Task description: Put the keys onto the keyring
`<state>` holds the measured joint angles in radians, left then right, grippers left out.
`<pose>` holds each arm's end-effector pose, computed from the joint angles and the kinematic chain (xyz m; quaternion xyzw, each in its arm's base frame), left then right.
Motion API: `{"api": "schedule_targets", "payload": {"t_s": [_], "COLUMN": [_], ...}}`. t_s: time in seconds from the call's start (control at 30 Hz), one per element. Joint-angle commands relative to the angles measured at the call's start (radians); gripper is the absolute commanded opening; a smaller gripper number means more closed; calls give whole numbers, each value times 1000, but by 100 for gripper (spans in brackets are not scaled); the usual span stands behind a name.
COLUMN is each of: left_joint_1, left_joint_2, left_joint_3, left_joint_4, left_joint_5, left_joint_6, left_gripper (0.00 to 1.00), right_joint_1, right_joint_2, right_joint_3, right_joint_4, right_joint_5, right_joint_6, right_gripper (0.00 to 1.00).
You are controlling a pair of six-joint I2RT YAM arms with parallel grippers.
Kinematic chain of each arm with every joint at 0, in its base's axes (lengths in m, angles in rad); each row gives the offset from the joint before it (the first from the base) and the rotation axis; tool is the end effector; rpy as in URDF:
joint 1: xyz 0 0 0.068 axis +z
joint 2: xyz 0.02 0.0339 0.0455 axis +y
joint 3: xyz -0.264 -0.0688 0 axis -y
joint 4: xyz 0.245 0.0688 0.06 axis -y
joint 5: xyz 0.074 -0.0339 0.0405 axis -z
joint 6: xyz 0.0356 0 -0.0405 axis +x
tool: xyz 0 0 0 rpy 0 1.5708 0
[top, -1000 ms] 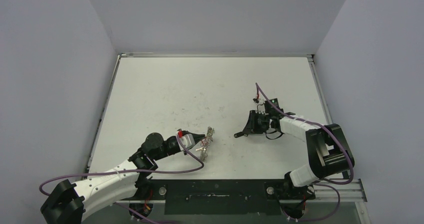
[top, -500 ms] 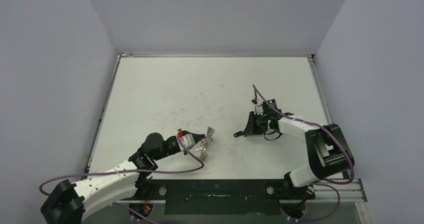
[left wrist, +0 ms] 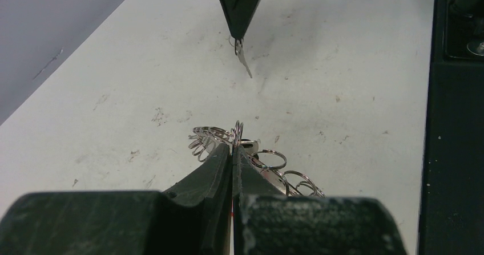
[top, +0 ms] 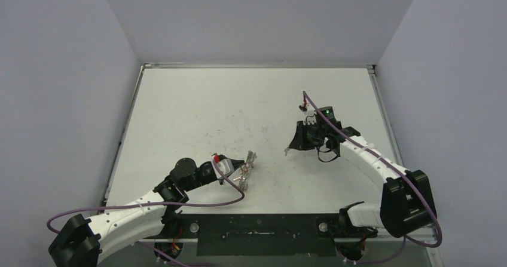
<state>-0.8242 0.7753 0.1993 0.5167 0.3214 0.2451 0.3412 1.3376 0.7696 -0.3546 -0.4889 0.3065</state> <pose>0.1121 -0.1377 0.2088 0.4605 0.5622 -0.3049 0.6156 0.2408 0.1032 0.2051 -0.0930 0.9183 0.3158 0.2199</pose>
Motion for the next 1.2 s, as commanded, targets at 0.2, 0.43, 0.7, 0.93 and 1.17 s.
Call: {"api": "schedule_targets", "payload": {"t_s": [0.2,0.43,0.7,0.93,1.17], "left_joint_1": [-9,-11,-13,-13,-15], "left_joint_2": [-1,18,31,35,43], "left_joint_3": [79,91,95,91,89], "left_joint_4": [19,20,27,44,58], "left_joint_5": [-29,-49,-55,-30,-21], "left_joint_6": [-21,-37,-52,-54,-60], "left_gripper": [0,0,0,0,0], "right_joint_1": [177,328,474,546,600], "right_joint_2": [-117,-97,-78,-36,12], "right_joint_3": [215,307,330,358,394], "right_joint_4": [-129,-225,-244,-204,-178], "right_joint_5": [-38,29,77,118,162], "right_joint_6": [-109,-211,-298,-271,-261], "right_gripper": [0,0,0,0,0]}}
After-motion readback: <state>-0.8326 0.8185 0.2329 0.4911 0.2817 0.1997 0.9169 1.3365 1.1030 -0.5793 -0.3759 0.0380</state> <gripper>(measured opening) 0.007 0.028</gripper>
